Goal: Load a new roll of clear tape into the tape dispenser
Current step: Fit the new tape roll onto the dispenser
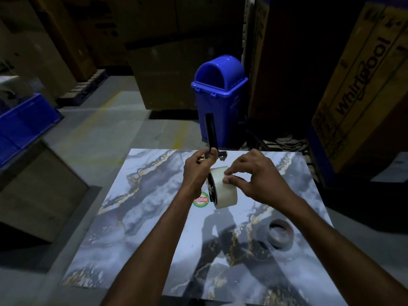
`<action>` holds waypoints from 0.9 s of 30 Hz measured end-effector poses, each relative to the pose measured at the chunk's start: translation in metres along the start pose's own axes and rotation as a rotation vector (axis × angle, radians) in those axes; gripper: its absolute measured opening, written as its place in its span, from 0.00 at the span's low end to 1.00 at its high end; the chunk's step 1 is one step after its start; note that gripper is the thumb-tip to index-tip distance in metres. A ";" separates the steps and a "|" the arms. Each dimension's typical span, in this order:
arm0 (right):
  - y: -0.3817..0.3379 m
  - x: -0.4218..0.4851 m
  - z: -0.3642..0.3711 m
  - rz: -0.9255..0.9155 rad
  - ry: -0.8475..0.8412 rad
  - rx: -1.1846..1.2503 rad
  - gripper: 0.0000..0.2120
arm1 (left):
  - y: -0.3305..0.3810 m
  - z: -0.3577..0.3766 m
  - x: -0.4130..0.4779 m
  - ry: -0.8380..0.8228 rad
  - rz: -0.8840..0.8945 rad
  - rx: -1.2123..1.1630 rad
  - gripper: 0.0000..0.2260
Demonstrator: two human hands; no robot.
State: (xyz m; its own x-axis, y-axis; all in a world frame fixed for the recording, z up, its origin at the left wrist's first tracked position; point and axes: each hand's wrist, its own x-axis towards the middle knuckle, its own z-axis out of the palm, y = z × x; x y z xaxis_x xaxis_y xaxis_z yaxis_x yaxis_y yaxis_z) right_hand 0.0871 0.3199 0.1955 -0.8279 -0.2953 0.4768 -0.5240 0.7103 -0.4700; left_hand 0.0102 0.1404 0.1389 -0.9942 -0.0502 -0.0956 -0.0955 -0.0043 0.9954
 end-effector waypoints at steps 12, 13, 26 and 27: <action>0.001 0.021 -0.003 -0.531 -0.184 -0.393 0.05 | -0.012 -0.003 0.006 -0.084 -0.049 -0.009 0.20; 0.001 0.021 -0.002 -0.534 -0.202 -0.417 0.04 | -0.012 -0.003 0.006 -0.089 -0.050 -0.013 0.20; 0.011 0.023 0.008 -0.060 -0.307 -0.023 0.06 | -0.018 -0.004 0.002 -0.097 -0.068 0.019 0.18; 0.011 0.023 0.008 -0.034 -0.285 0.017 0.06 | -0.018 -0.004 0.002 -0.098 -0.066 0.014 0.16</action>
State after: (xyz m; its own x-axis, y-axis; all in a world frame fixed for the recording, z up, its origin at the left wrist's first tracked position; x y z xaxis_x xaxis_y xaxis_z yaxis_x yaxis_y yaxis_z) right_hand 0.0608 0.3156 0.1952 -0.8316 -0.4880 0.2651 -0.5533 0.6871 -0.4709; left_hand 0.0098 0.1359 0.1208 -0.9858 0.0476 -0.1610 -0.1607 0.0101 0.9869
